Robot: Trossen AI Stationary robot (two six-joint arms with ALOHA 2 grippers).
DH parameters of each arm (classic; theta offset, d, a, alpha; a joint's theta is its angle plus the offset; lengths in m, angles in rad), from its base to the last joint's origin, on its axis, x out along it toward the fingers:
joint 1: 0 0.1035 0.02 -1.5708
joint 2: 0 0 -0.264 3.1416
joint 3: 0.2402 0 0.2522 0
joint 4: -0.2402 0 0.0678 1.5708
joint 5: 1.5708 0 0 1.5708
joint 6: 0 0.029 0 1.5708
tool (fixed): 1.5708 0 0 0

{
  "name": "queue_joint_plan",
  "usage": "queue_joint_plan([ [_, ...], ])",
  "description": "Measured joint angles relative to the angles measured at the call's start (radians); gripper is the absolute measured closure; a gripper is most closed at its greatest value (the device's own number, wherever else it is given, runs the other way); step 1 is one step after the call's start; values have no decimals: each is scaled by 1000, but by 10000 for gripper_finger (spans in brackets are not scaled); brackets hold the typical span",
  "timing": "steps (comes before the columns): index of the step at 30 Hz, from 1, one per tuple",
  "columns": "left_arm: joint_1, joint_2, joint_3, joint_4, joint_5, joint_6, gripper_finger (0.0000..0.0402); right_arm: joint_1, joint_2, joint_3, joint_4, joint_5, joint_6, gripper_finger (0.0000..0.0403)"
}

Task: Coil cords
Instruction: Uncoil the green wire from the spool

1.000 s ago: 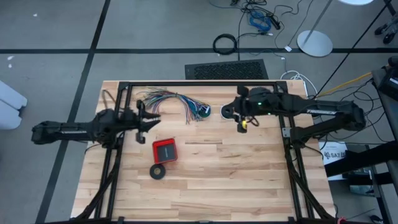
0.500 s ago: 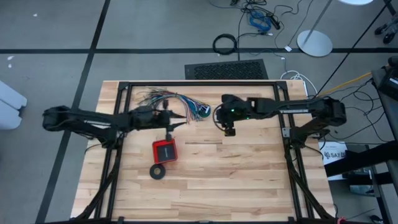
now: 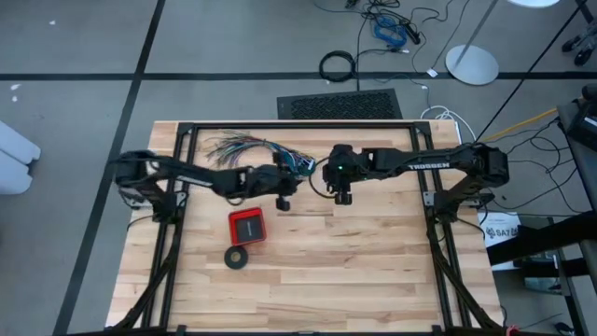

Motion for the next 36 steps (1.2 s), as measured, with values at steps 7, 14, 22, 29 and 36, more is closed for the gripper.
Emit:
queue_joint_plan([
  [7,9,145,109,-88,-120,27,292,1,-1,-76,-3,40,37,252],
  [14,46,228,138,-101,-121,52,292,1,-1,-154,38,52,71,252],
  [22,78,285,199,-97,-126,61,292,4,-1,-174,110,52,67,252],
  [29,80,314,214,-95,-73,105,292,4,-1,-174,142,52,54,252],
  [36,97,317,213,-99,-113,102,292,4,-1,-174,169,51,39,252],
])
